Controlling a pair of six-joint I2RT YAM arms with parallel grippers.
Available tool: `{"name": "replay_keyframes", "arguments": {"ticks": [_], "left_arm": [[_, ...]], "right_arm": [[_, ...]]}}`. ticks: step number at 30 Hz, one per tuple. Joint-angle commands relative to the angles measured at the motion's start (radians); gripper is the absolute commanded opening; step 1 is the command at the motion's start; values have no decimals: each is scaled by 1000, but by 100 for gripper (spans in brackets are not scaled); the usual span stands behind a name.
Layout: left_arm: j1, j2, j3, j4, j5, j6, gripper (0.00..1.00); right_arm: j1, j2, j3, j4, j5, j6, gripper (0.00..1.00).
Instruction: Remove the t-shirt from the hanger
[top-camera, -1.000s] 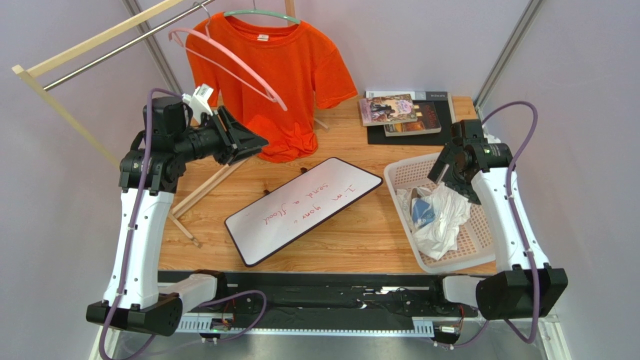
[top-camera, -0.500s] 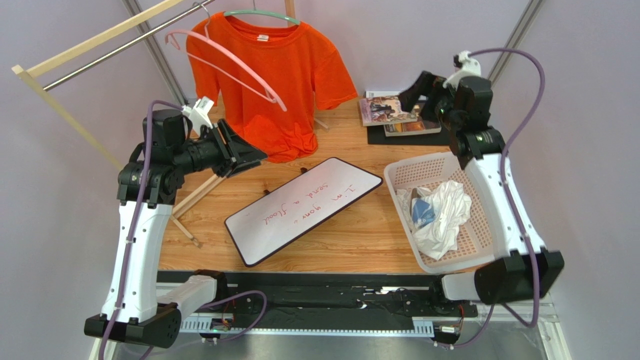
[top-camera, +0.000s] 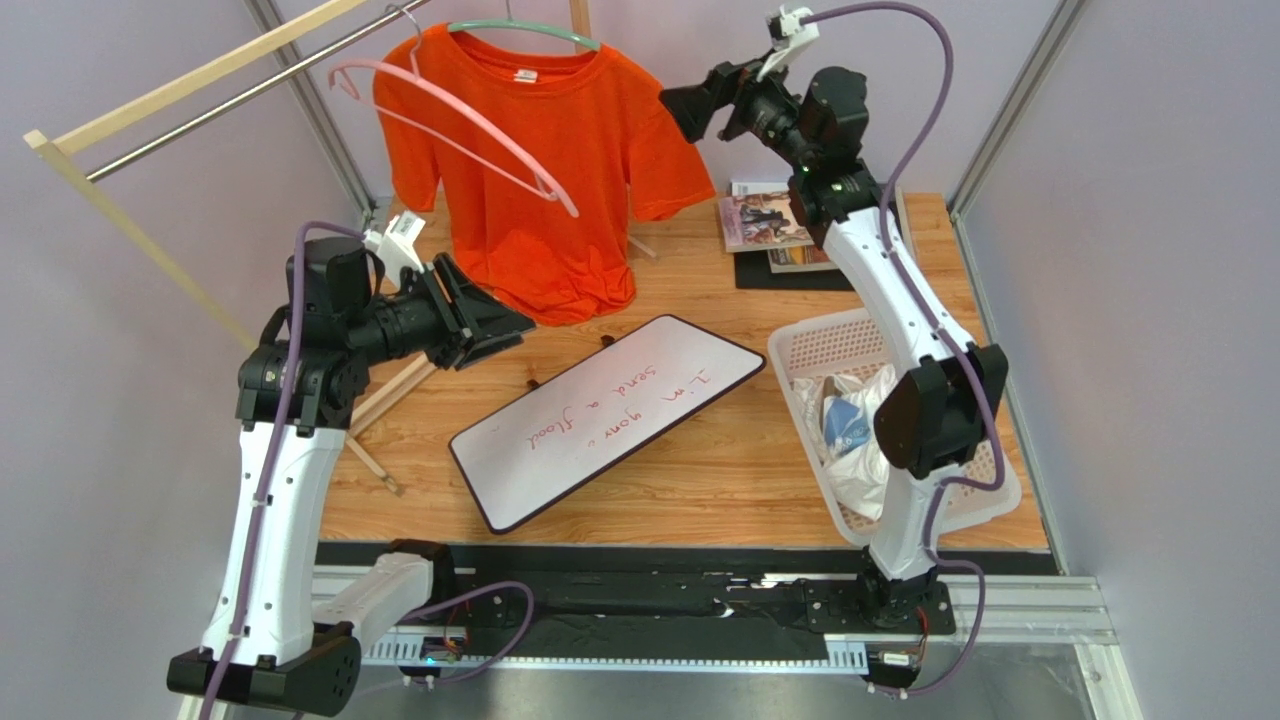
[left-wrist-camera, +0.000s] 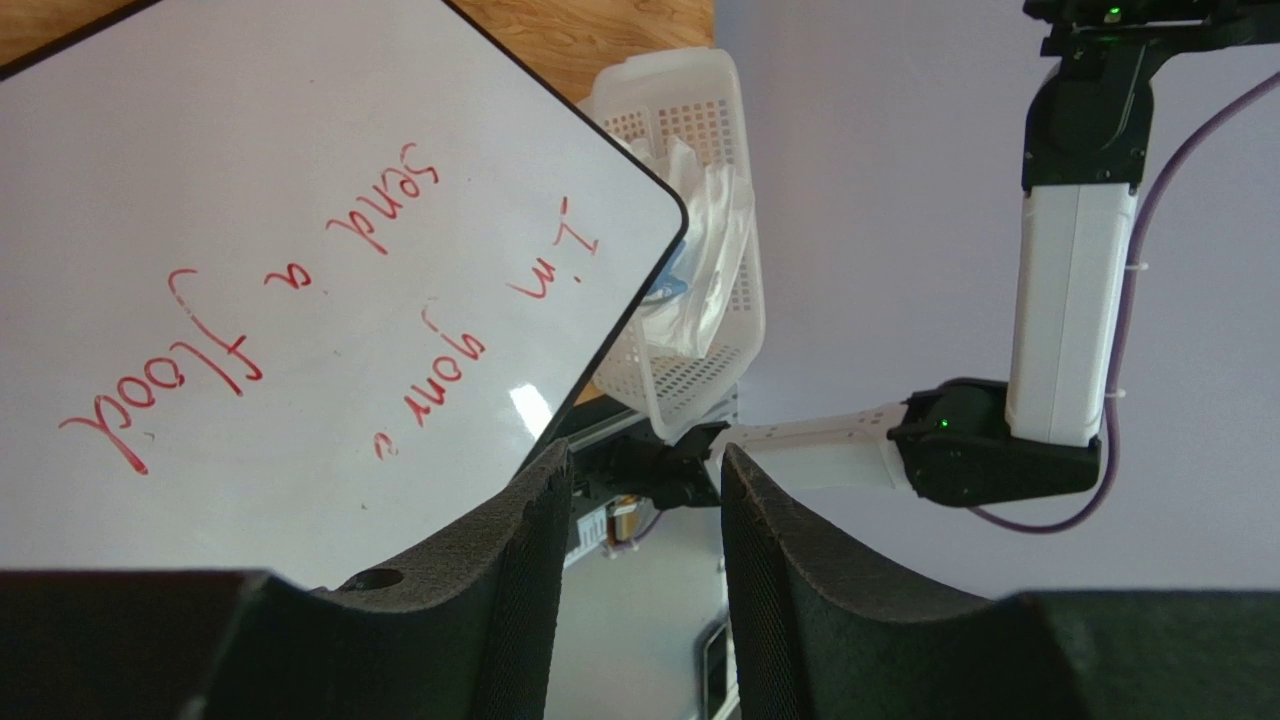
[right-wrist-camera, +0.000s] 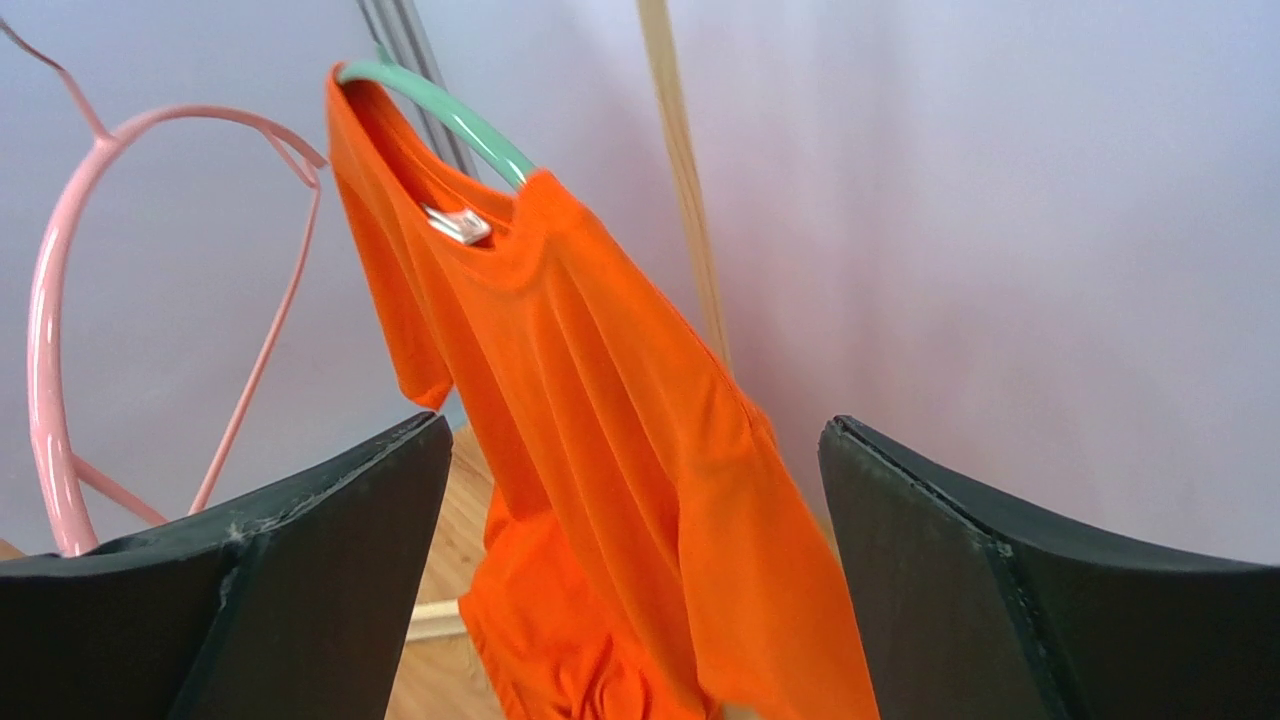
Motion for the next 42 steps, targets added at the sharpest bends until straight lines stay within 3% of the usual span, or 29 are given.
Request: {"name": "replay_keyframes", "arguments": {"ticks": [1, 16, 28, 33, 40, 41, 42], "left_arm": [[5, -57, -9, 32, 14, -37, 47], [5, -83, 6, -97, 0, -28, 47], [5, -71, 14, -114, -23, -28, 47], [5, -65, -3, -93, -10, -29, 47], [5, -54, -1, -80, -7, -22, 47], [5, -56, -1, -80, -7, -22, 47], [5, -53, -3, -80, -9, -19, 47]], "right_arm": [[27, 115, 153, 81, -65, -85, 100], [83, 347, 400, 93, -55, -154, 88], [141, 318, 386, 61, -118, -143, 44], [161, 295, 349, 82, -113, -123, 33], [196, 347, 426, 76, -131, -116, 29], [204, 353, 440, 80, -133, -111, 27], [208, 353, 440, 87, -128, -102, 17]]}}
